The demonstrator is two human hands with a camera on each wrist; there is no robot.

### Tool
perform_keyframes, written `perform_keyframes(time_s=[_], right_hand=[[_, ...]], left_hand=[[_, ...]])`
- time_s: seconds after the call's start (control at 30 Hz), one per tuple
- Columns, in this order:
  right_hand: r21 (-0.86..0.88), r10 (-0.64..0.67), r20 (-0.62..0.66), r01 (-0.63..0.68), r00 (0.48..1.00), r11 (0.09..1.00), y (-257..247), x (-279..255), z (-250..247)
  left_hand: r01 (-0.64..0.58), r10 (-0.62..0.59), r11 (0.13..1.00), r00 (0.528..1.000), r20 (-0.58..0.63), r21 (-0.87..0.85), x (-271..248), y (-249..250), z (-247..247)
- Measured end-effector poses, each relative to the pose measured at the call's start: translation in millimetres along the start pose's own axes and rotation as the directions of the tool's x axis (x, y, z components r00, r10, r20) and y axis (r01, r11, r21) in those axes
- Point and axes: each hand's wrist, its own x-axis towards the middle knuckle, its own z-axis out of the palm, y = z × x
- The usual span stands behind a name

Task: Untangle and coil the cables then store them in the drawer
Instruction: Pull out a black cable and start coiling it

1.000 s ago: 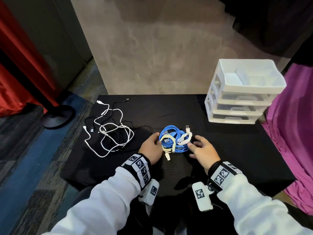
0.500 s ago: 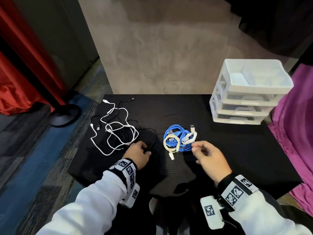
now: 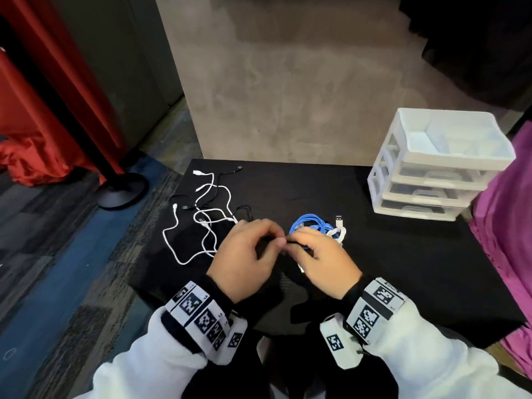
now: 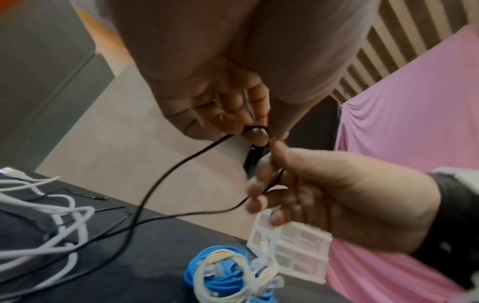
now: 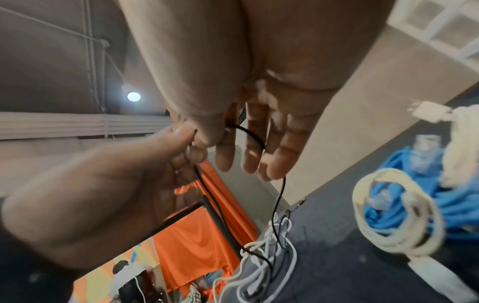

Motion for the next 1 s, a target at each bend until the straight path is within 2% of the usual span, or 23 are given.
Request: perform_keyframes(time_s=[0.1, 0.2, 0.33, 0.4, 0.53, 0.7, 0.77, 0.83, 0.93, 1.0], right_hand=[[0.033, 0.037, -0.043, -0.036, 0.998, 0.999, -15.2, 17.4, -11.8], [0.302, 0.117, -0.156, -0.066, 0.981, 0.951, -44.4, 33.3, -39.4], [0.486, 0.083, -0.315, 0.086, 0.945, 0.870, -83.5, 38.9, -96.9], [0.492, 0.042, -0.340, 0.140, 0.939, 0.860, -96.3, 33.2, -119.1], [0.441, 0.016, -0.364, 0.158, 0.931, 0.883, -104.3, 17.9, -136.2], [0.412, -0.002, -0.367, 0.164, 0.930, 0.896, -110.1, 6.6, -130.6], [0.409, -0.030, -0.378, 0.196, 0.925, 0.891, -115.3, 3.4, -130.6], [0.400, -0.065, -0.419, 0.248, 0.906, 0.882, -122.0, -0.1, -137.4], [0.385, -0.112, -0.500, 0.336, 0.859, 0.860, -129.3, -7.2, -157.1], [0.379, -0.118, -0.516, 0.350, 0.848, 0.857, -130.1, -12.2, -167.9]], left_hand=[[0.062, -0.063, 0.996, 0.998, -0.010, -0.065, -2.1, -16.3, -2.6], [0.126, -0.126, 0.991, 0.992, 0.003, -0.041, -11.5, -50.1, 10.2], [0.362, -0.360, 0.931, 0.931, -0.054, 0.036, -27.4, -100.7, 22.5], [0.425, -0.424, 0.904, 0.905, -0.039, 0.047, -30.2, -112.6, 23.5], [0.437, -0.439, 0.897, 0.899, 0.008, 0.071, -18.5, -117.4, 29.1], [0.316, -0.323, 0.942, 0.945, 0.055, 0.111, 4.9, -98.7, 48.9], [0.306, -0.321, 0.942, 0.941, 0.105, 0.137, 13.6, -93.5, 58.1], [0.365, -0.383, 0.920, 0.915, 0.126, 0.141, 23.1, -96.9, 64.5], [0.493, -0.501, 0.864, 0.861, 0.083, 0.099, 32.6, -104.3, 63.7], [0.461, -0.471, 0.878, 0.880, 0.063, 0.130, 33.0, -102.8, 63.0]])
